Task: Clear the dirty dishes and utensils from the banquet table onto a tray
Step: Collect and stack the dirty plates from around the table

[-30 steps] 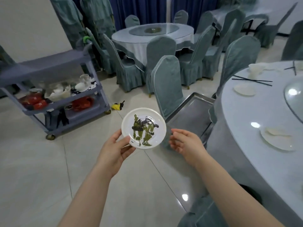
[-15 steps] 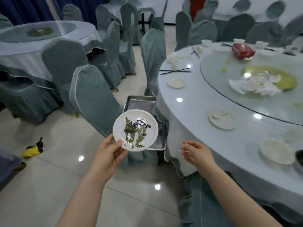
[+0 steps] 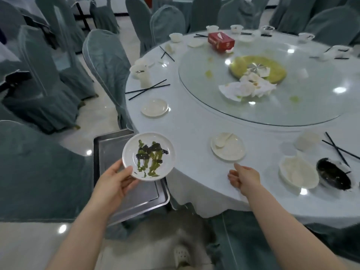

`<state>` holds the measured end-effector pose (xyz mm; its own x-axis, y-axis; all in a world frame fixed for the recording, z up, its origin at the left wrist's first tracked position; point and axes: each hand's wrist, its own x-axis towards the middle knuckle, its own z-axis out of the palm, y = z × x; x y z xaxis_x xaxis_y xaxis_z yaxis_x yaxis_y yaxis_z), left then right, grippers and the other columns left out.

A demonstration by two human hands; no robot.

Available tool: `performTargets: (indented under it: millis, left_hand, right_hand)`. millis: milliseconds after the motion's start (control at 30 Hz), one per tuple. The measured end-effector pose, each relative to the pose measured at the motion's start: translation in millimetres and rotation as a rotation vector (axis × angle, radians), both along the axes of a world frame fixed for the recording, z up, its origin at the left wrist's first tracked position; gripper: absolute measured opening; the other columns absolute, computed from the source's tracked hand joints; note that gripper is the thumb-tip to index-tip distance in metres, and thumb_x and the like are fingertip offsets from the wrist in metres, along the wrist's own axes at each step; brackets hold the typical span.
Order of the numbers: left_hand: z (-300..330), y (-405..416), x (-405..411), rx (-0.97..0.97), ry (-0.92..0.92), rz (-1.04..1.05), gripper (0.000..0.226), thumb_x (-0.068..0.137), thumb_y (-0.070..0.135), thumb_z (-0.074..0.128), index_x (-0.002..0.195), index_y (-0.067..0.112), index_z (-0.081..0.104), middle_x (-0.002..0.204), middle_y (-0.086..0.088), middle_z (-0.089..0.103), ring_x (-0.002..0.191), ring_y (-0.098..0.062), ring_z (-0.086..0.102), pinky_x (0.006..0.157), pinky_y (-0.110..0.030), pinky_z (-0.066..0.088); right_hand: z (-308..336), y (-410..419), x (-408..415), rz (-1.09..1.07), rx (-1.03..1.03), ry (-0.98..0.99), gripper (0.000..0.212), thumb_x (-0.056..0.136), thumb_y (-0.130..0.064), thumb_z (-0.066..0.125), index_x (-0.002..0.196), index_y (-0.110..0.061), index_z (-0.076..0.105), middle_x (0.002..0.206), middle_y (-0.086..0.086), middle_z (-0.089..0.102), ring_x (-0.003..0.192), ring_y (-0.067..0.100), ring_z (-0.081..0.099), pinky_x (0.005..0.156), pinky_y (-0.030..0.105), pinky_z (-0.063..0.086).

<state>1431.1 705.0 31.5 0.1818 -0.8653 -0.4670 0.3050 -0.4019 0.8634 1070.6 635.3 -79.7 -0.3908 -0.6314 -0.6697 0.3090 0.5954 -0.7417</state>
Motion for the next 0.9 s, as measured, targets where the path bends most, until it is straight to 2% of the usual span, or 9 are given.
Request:
performTargets:
  millis: [67,133,300,400,500,533,633,767,900]
  left_hand:
    - [1.5,-21.3,5.1,-0.003,-0.001,-0.012,0.047,0.092,0.006,0.056,0.138,0.01,0.048,0.102,-0.009,0.074,0.082,-0.017,0.073,0.062,-0.021,0.057]
    - [2.3,-40.1,11.3,-0.01,0.002,-0.01,0.048,0.091,0.007,0.057,0.138,0.01,0.047,0.101,-0.01,0.075,0.08,-0.016,0.073,0.061,-0.02,0.056]
    - [2.0,-75.3,17.4,0.004,0.047,0.008,0.044,0.093,0.005,0.055,0.136,0.01,0.05,0.099,-0.009,0.075,0.077,-0.015,0.073,0.059,-0.02,0.056]
    - [-2.7,-100.7,14.5,0.039,0.1,0.009,0.04,0.093,0.005,0.055,0.132,0.012,0.054,0.097,-0.007,0.075,0.074,-0.014,0.073,0.056,-0.02,0.056]
    - [-8.6,-122.8,12.6,0.073,0.162,-0.005,0.033,0.092,0.005,0.056,0.123,0.015,0.059,0.091,-0.006,0.076,0.072,-0.013,0.073,0.055,-0.021,0.057]
    - [-10.1,-127.4,12.6,0.082,0.18,-0.013,0.031,0.093,0.004,0.056,0.121,0.016,0.06,0.089,-0.005,0.076,0.07,-0.012,0.072,0.054,-0.021,0.057]
    - [-13.3,-141.1,12.3,0.104,0.218,-0.065,0.026,0.094,0.004,0.054,0.115,0.017,0.061,0.086,-0.005,0.076,0.067,-0.012,0.072,0.051,-0.019,0.055]
    - [-14.9,-153.0,15.0,0.119,0.23,-0.137,0.027,0.094,0.003,0.053,0.116,0.017,0.06,0.086,-0.007,0.076,0.069,-0.014,0.071,0.051,-0.019,0.055]
    - [-14.5,-159.3,21.0,0.108,0.235,-0.184,0.035,0.096,-0.001,0.049,0.127,0.014,0.055,0.097,-0.01,0.071,0.075,-0.016,0.068,0.055,-0.021,0.058]
  right_hand:
    - [-12.3,-24.9,-2.4,-0.042,0.046,0.019,0.033,0.089,-0.025,0.065,0.087,0.007,0.064,0.076,0.02,0.07,0.039,0.017,0.057,0.038,0.02,0.043]
    - [-18.5,-45.5,-2.2,-0.063,0.064,0.058,0.033,0.088,-0.024,0.065,0.082,0.008,0.066,0.068,0.02,0.07,0.038,0.018,0.057,0.037,0.02,0.043]
    - [-9.4,-69.9,7.3,-0.008,0.083,0.151,0.012,0.084,-0.004,0.062,0.075,0.004,0.061,0.055,0.014,0.063,0.046,0.022,0.055,0.041,0.022,0.04]
    - [11.2,-71.8,13.8,0.021,0.015,0.39,0.006,0.078,-0.007,0.063,0.081,-0.003,0.062,0.071,0.013,0.067,0.054,0.02,0.058,0.048,0.024,0.045]
    - [33.8,-62.9,22.3,0.049,-0.04,0.636,0.01,0.077,-0.01,0.063,0.082,-0.015,0.055,0.085,0.006,0.066,0.078,0.024,0.061,0.072,0.036,0.051]
    - [39.5,-57.2,27.0,0.05,-0.056,0.681,0.011,0.079,-0.01,0.062,0.082,-0.016,0.053,0.084,0.003,0.064,0.079,0.023,0.059,0.074,0.038,0.051]
    - [47.0,-40.9,38.8,-0.002,-0.103,0.79,0.01,0.081,-0.01,0.06,0.08,-0.014,0.051,0.076,-0.002,0.058,0.071,0.018,0.055,0.062,0.032,0.043]
    - [52.3,-32.8,59.0,-0.091,-0.126,0.774,0.013,0.085,-0.013,0.06,0.081,-0.018,0.049,0.081,0.0,0.06,0.074,0.016,0.057,0.066,0.031,0.046]
    - [60.3,-35.2,88.5,-0.199,-0.232,0.555,0.013,0.086,-0.012,0.061,0.084,-0.019,0.05,0.085,0.004,0.063,0.078,0.02,0.064,0.069,0.03,0.049]
